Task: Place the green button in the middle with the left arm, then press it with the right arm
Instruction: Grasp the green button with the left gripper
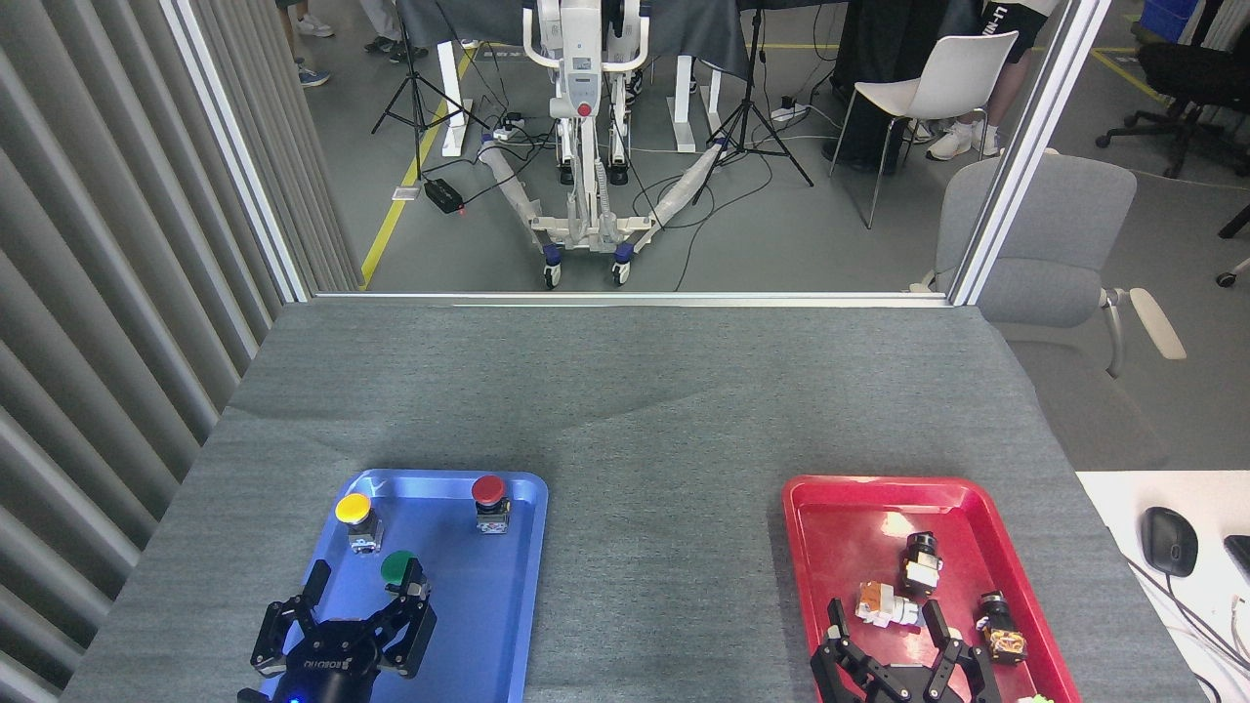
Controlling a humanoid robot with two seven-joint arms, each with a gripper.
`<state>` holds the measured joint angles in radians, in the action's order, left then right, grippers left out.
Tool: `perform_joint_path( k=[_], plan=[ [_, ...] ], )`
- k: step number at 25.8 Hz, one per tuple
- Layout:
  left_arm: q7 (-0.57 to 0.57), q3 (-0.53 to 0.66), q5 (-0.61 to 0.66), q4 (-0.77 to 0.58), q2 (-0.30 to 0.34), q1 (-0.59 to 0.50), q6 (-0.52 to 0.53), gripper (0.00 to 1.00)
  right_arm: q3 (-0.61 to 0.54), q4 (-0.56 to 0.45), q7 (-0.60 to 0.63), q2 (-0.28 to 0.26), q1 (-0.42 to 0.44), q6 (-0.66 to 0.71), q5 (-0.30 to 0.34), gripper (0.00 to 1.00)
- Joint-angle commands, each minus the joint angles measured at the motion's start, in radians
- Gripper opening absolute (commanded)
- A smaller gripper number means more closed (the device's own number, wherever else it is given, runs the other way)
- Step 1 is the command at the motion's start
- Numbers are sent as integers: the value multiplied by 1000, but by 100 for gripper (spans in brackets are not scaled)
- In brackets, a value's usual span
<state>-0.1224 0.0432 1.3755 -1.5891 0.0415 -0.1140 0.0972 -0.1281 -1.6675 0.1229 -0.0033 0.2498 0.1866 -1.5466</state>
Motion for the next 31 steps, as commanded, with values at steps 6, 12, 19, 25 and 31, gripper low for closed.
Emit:
perform_joint_path(
  k=[6,12,19,25,31],
  plan=[
    [-26,-54,43,31,-5,-10,-4,96,2,0,1,2,-1,-3,-1,100],
    [-33,-92,86,139,-28,4,-30,97,4,0,-3,17,-4,-19,-6,100],
    [-57,-91,82,247,-34,46,-34,96,18,0,-5,19,-6,-81,-4,100],
    [-49,-91,77,374,-9,152,-30,97,68,0,-5,20,-7,-113,-6,100],
    [-57,-79,74,426,-5,177,-73,97,79,0,-3,19,-7,-113,-6,100]
  ],
)
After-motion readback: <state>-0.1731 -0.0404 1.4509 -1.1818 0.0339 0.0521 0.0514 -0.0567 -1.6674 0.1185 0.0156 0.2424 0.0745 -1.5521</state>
